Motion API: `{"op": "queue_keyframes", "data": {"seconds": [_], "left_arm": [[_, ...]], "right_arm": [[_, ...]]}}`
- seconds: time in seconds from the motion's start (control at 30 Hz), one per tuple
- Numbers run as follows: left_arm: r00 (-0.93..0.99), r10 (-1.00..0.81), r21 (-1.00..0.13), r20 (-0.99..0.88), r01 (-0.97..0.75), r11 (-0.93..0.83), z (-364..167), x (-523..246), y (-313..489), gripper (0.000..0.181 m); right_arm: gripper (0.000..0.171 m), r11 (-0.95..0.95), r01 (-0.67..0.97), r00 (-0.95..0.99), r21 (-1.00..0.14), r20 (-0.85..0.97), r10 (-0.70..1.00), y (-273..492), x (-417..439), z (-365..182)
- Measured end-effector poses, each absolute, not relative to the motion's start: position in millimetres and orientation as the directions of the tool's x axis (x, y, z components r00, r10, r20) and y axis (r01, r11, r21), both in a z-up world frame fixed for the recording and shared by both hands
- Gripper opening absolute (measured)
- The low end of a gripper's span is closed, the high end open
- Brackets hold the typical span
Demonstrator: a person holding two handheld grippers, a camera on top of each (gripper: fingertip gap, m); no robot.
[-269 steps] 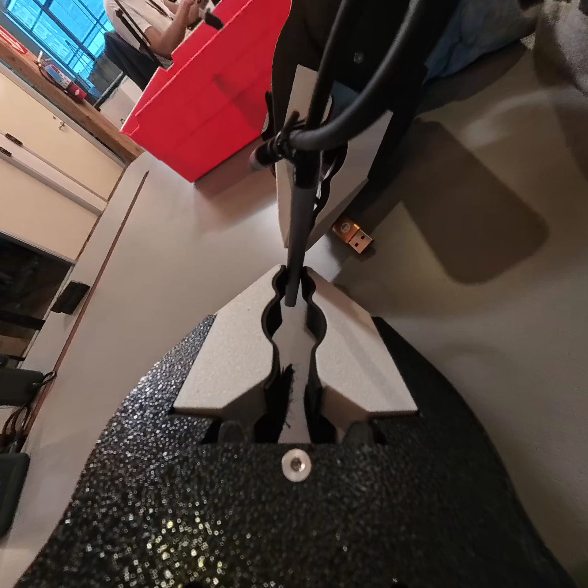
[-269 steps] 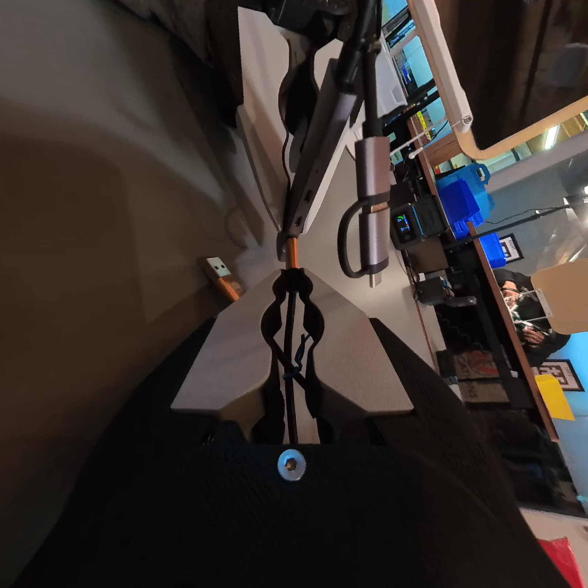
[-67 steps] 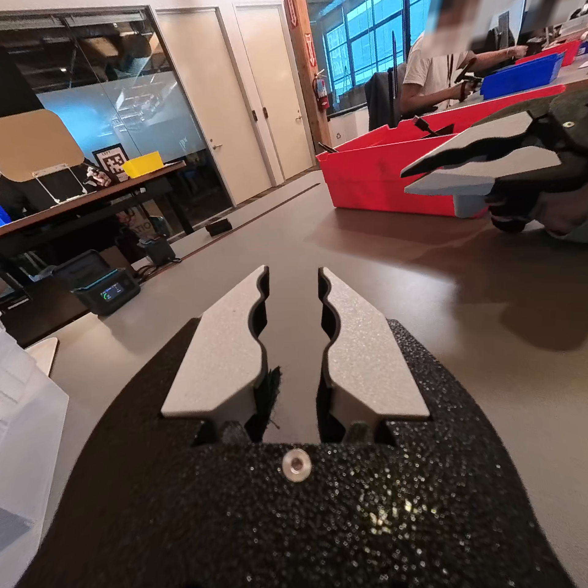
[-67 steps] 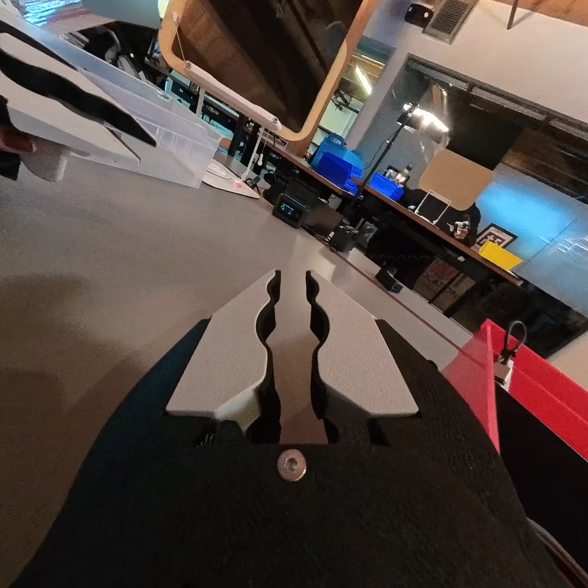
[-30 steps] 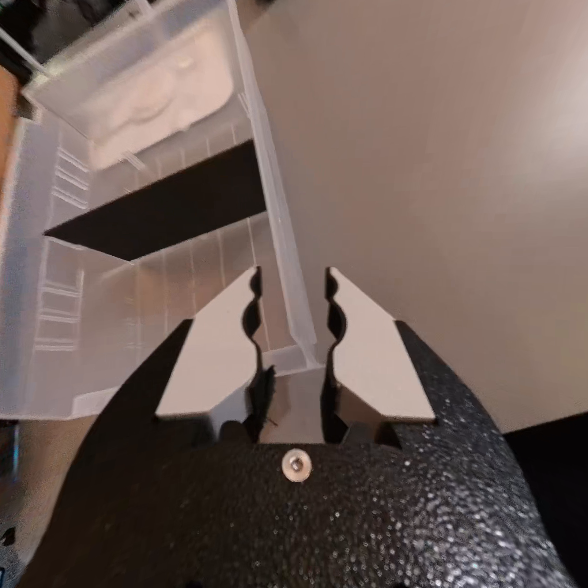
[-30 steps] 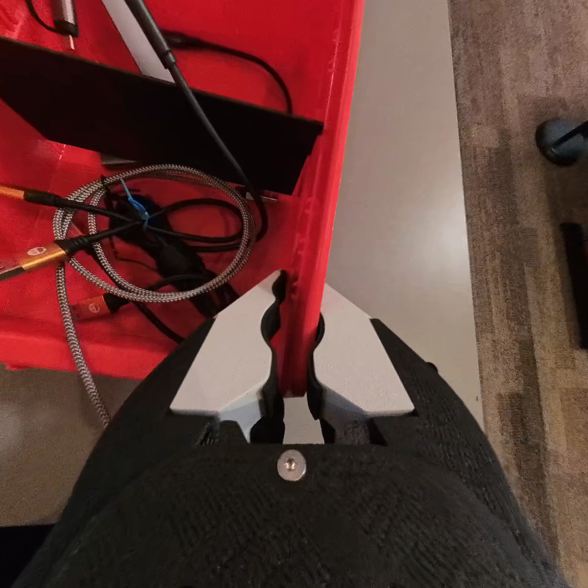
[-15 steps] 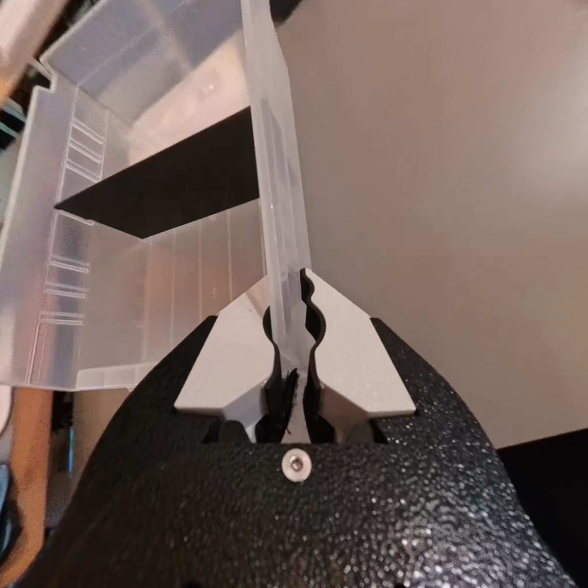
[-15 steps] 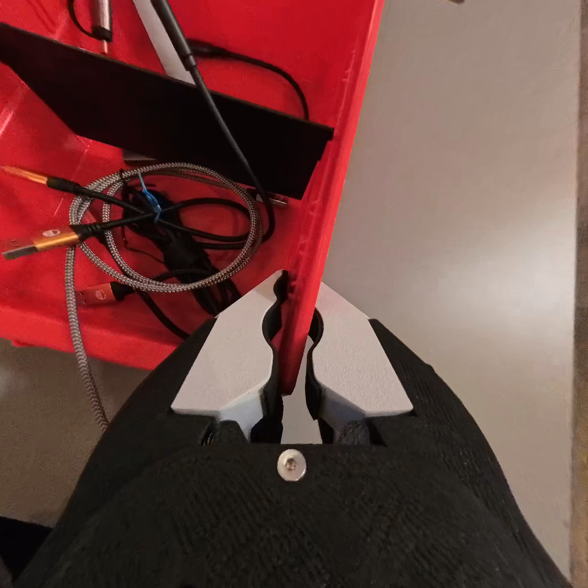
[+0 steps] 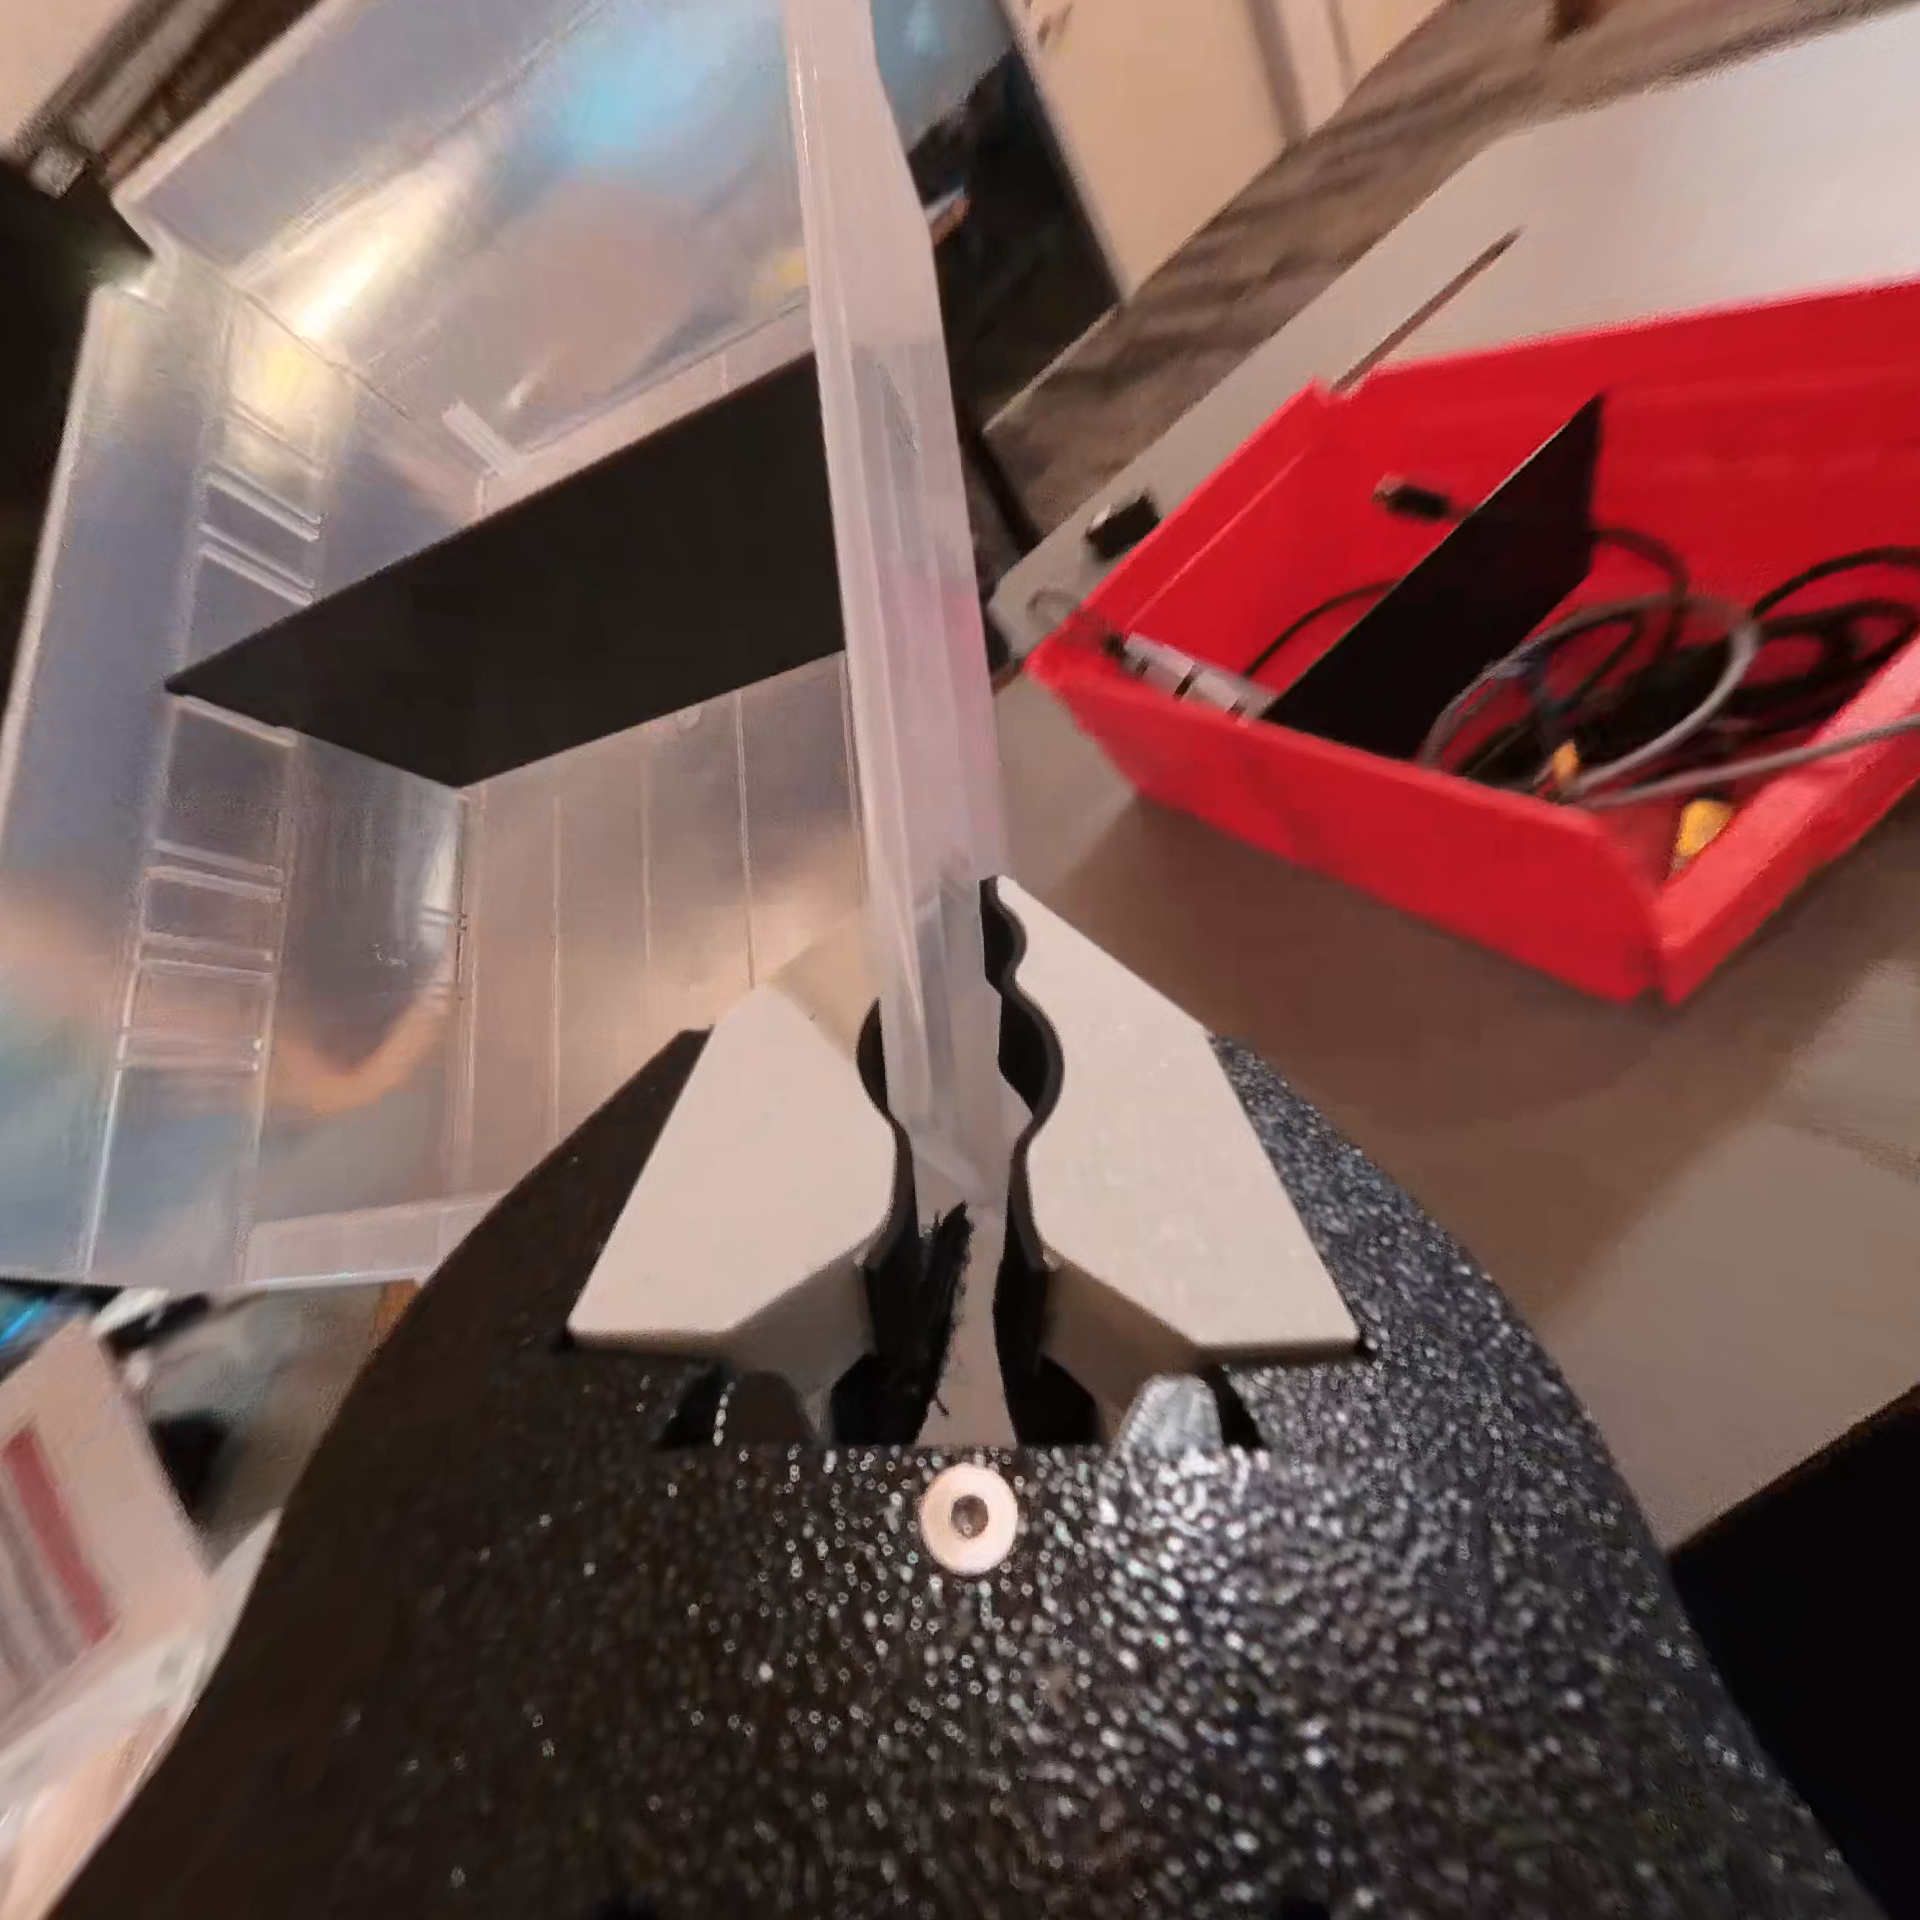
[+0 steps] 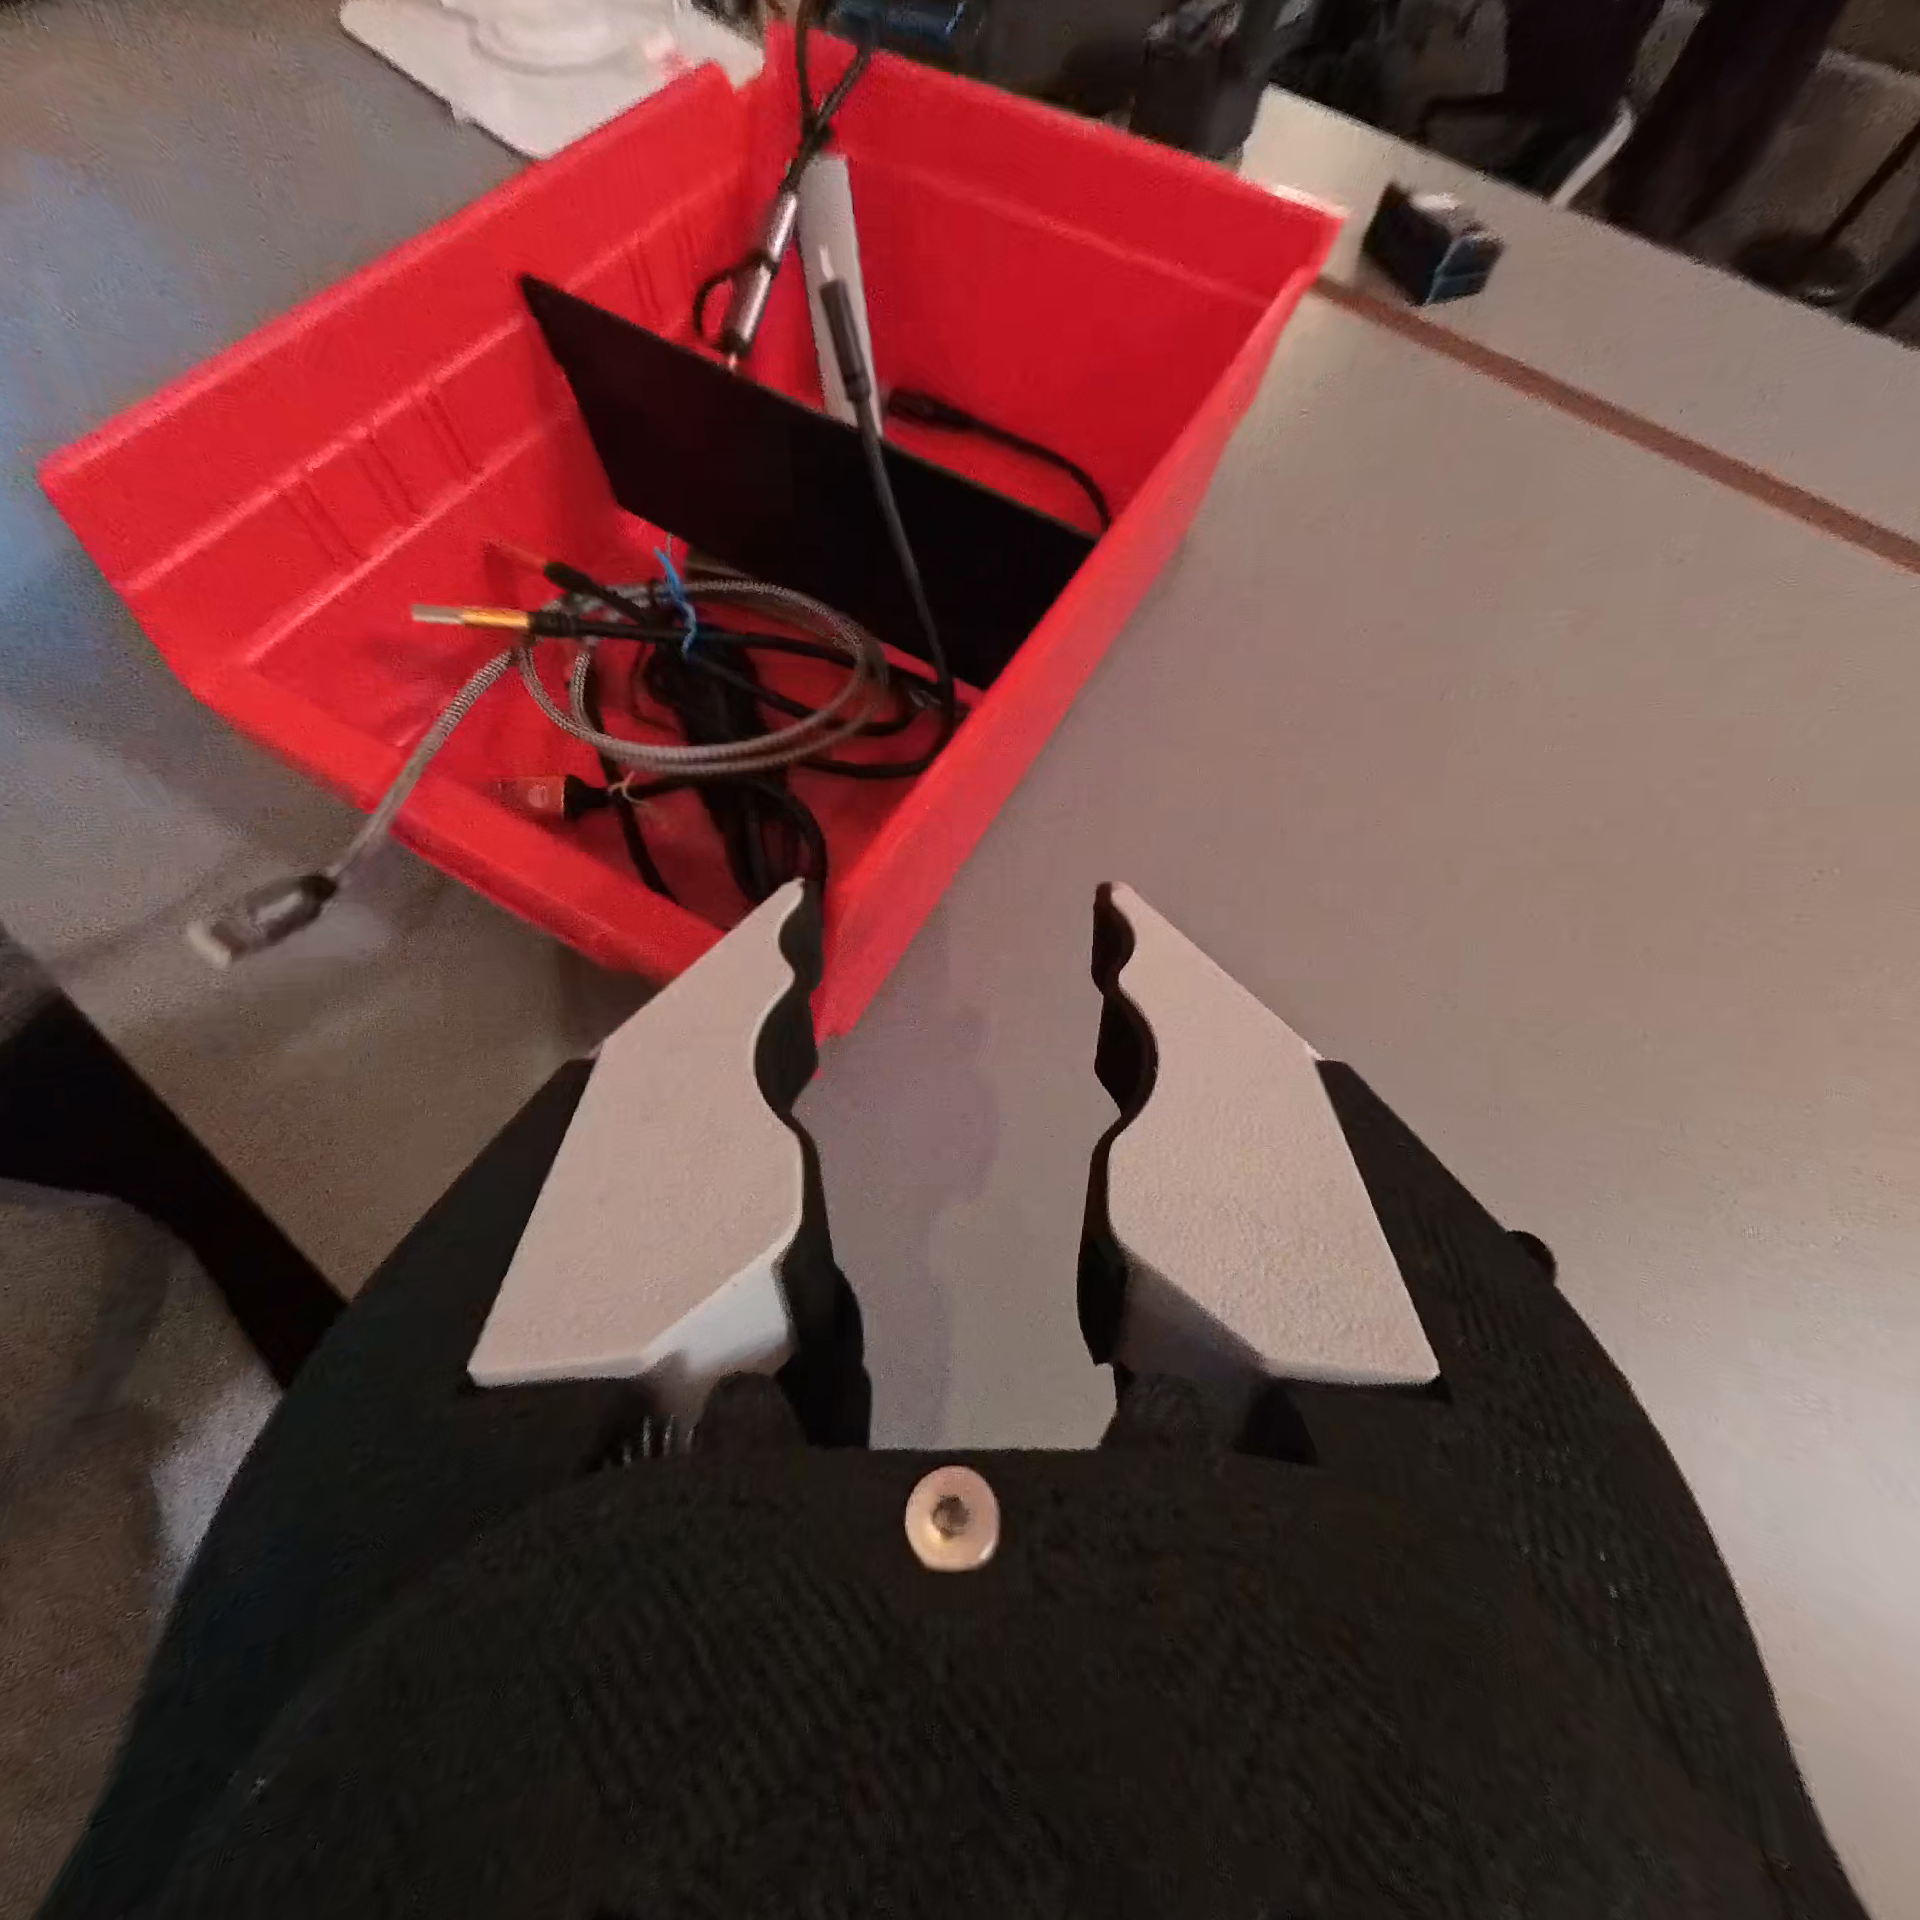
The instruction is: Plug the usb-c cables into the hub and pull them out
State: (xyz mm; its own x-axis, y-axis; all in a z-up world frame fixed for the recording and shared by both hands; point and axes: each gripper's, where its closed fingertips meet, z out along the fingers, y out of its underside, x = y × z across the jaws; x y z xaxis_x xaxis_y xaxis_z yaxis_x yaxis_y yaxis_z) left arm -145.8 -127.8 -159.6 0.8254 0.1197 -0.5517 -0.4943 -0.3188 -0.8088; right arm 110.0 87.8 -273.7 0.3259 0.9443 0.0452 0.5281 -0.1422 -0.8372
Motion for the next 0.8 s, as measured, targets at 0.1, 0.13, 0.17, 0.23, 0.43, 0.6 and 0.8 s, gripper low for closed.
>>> {"op": "queue_keyframes", "data": {"seconds": [0.1, 0.13, 0.17, 0.23, 0.43, 0.6, 0.8], "left_arm": [[0.843, 0.029, -0.825, -0.537, -0.518, -0.226, -150.8, -108.9, -100.6, 0.005], [0.845, -0.008, -0.828, -0.534, -0.525, -0.198, -149.9, -94.0, -90.5, 0.005], [0.845, -0.050, -0.828, -0.533, -0.533, -0.173, -150.1, -77.5, -79.9, 0.005], [0.834, -0.149, -0.826, -0.532, -0.549, -0.127, -152.3, -39.9, -55.7, 0.005], [0.753, -0.483, -0.847, -0.446, -0.529, -0.044, -154.1, 101.5, 24.6, 0.005], [0.665, -0.625, -0.835, -0.410, -0.549, -0.036, -166.1, 215.6, 69.2, 0.006], [0.626, -0.709, -0.823, -0.326, -0.557, -0.113, -215.6, 307.1, 111.5, 0.006]], "right_arm": [[0.048, -0.151, 0.449, 0.391, -0.881, 0.042, 0.919, 92.0, 150.0, -252.8], [0.046, -0.147, 0.430, 0.419, -0.891, 0.053, 0.906, 94.1, 165.2, -247.6], [0.045, -0.144, 0.419, 0.450, -0.897, 0.067, 0.891, 96.4, 181.1, -243.7], [0.044, -0.148, 0.413, 0.513, -0.899, 0.095, 0.853, 100.8, 213.8, -241.2], [0.042, -0.195, 0.405, 0.677, -0.893, 0.149, 0.721, 108.7, 306.3, -235.7], [0.042, -0.251, 0.338, 0.786, -0.907, 0.125, 0.606, 108.3, 383.6, -231.4], [0.040, -0.289, 0.135, 0.861, -0.948, -0.032, 0.507, 104.2, 452.2, -221.8]]}}
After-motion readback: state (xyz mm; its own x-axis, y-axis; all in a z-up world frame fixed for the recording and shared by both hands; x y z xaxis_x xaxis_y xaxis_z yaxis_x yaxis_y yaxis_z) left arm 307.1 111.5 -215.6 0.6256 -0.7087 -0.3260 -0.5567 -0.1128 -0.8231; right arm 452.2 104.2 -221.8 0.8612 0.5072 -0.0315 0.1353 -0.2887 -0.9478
